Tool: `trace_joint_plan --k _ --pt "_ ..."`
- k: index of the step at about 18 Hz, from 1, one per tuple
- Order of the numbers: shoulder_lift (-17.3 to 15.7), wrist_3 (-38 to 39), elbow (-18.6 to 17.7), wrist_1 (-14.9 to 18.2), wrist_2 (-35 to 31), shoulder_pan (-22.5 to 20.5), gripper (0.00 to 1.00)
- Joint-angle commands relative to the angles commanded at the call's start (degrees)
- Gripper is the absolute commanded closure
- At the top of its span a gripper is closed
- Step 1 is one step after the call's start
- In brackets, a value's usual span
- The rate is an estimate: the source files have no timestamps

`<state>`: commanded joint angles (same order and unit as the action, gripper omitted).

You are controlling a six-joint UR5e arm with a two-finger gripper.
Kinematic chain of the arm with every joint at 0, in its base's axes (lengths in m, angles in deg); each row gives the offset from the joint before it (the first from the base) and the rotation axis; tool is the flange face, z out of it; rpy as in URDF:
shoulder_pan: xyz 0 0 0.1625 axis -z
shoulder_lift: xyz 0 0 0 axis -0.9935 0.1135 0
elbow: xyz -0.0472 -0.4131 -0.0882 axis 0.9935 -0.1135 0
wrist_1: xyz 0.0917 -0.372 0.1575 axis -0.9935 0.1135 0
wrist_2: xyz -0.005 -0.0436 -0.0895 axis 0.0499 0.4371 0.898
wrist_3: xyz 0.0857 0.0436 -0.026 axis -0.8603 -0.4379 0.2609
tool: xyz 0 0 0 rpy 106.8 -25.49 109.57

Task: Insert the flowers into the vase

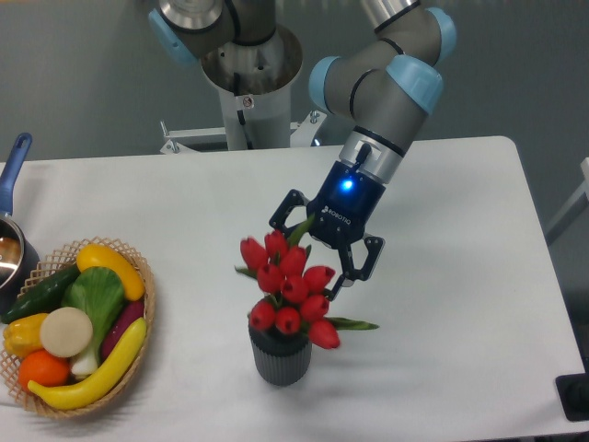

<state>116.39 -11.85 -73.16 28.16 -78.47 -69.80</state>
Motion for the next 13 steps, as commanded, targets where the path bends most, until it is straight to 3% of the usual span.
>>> trace_joint_plan --k 6,13 --pt "-0.61 0.00 0.17 0.17 -4.84 0.62 0.00" --pt "-3.77 -0.09 0.61 0.61 -34.69 -0.96 0.00"
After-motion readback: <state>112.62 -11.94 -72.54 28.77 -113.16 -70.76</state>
